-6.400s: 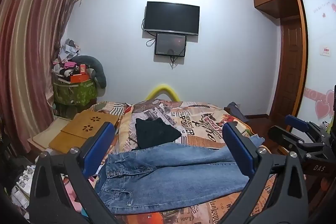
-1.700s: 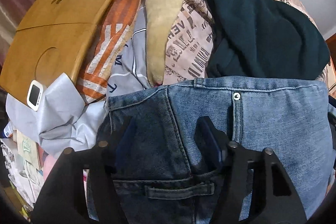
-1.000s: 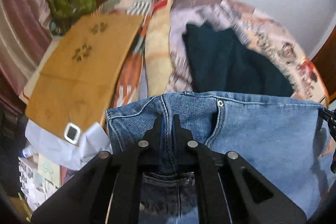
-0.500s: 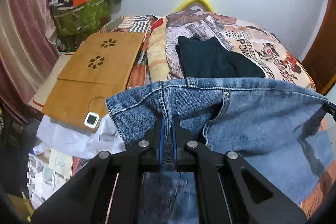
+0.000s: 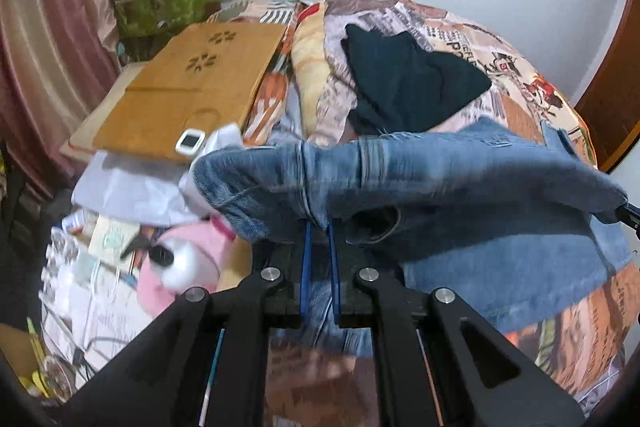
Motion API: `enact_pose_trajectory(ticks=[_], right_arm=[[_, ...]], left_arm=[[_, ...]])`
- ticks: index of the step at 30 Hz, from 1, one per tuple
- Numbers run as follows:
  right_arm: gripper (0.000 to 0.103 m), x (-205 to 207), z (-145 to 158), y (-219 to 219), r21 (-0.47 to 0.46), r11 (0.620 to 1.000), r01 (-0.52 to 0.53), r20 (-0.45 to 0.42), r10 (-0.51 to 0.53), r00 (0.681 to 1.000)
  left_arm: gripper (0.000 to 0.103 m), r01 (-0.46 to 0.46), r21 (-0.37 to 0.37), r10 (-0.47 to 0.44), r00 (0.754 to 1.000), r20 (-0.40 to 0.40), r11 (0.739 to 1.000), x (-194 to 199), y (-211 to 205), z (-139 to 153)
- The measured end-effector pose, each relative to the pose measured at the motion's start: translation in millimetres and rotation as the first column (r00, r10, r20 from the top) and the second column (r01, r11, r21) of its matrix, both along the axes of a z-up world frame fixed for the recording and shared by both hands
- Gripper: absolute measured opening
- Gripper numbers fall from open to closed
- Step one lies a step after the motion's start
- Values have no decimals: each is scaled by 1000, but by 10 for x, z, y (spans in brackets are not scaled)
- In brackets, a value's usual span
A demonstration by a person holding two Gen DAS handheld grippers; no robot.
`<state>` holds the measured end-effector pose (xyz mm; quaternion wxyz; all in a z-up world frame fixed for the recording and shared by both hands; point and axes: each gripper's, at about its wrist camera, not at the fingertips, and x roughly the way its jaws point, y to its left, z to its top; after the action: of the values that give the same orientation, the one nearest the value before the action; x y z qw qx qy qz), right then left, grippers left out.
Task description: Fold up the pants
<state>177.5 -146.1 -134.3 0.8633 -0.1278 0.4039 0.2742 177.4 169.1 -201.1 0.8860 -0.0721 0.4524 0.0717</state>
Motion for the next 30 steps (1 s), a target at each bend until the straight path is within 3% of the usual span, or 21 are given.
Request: enact_pose_trajectory(ticks=[8, 15, 18, 20, 22, 25, 28, 30], right_arm=[[7, -238, -315, -21, 16, 999, 29, -67, -28, 997], [11, -306, -163, -179, 64, 998, 28, -99, -21, 995], [14, -274, -53, -305, 75, 996, 51, -83, -45, 996], [17, -200, 33, -420, 92, 992, 84, -73, -77, 994], [25, -88, 111, -531, 99, 988, 122, -58, -116, 992], [41, 171, 153, -700, 89, 980, 179, -46, -175, 983], [47, 467, 123, -811, 76, 973, 216, -67, -211, 975], [47, 679, 72, -875, 68, 969, 236, -85, -230, 969]], left_arm=[[7, -6, -4, 6, 998, -70, 1000, -320, -49, -362], [10, -10, 36, 12, 999, -42, 999, -403, -96, -177], [28, -15, 60, 16, 1000, -5, 998, -381, -118, 4], [47, -13, 83, 11, 999, 31, 996, -321, -164, 144], [60, -3, 100, -2, 999, 53, 995, -257, -216, 232], [73, 14, 101, -22, 997, 74, 995, -60, -316, 349], [88, 20, 87, -27, 997, 76, 996, 151, -406, 389], [90, 27, 77, -32, 997, 66, 997, 318, -487, 391]])
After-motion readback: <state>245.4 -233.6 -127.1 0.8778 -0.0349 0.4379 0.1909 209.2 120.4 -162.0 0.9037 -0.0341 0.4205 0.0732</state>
